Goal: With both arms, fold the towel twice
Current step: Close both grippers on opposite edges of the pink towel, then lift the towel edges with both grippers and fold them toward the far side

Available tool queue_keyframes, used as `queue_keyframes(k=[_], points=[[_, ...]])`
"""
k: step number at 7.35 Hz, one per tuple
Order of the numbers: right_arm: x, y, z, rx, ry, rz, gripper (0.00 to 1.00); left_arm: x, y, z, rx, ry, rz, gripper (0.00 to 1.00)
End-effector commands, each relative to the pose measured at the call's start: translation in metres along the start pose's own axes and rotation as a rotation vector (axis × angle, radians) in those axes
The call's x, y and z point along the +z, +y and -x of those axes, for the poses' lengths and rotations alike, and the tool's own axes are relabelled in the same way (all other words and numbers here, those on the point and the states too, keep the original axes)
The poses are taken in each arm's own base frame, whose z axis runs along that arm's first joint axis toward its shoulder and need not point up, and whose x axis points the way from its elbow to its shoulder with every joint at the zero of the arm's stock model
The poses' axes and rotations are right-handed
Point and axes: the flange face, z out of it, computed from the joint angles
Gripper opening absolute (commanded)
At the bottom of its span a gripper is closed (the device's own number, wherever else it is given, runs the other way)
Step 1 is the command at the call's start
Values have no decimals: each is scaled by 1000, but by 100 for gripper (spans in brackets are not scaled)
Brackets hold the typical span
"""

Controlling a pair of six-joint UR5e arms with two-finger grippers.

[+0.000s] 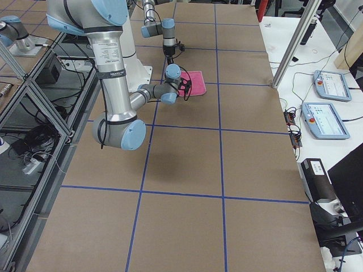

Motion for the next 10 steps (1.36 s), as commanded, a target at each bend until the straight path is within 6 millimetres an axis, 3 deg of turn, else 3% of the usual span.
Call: queue_keyframes(k=[1, 4, 6, 7, 8, 9, 10], points=[[-14, 7, 10, -3, -33, 5, 0, -25, -6, -11, -2, 30, 31, 0], [-26, 16, 28, -8, -74, 19, 0, -44, -32, 3, -13, 22, 45, 0], [-43, -11, 33, 2, -94, -33, 0, -54, -60, 0, -29, 31, 1, 0], [-48, -18, 49, 0, -118, -47, 0, -59, -69, -2, -33, 42, -15, 0], [-52, -24, 49, 3, -121, -60, 0, -61, -78, -2, -39, 43, -30, 0], [-52, -29, 48, 3, -118, -71, 0, -55, -87, -2, -49, 34, -42, 0], [-48, -42, 48, 10, -109, -87, 0, -45, -94, -14, -40, 33, -50, 0]])
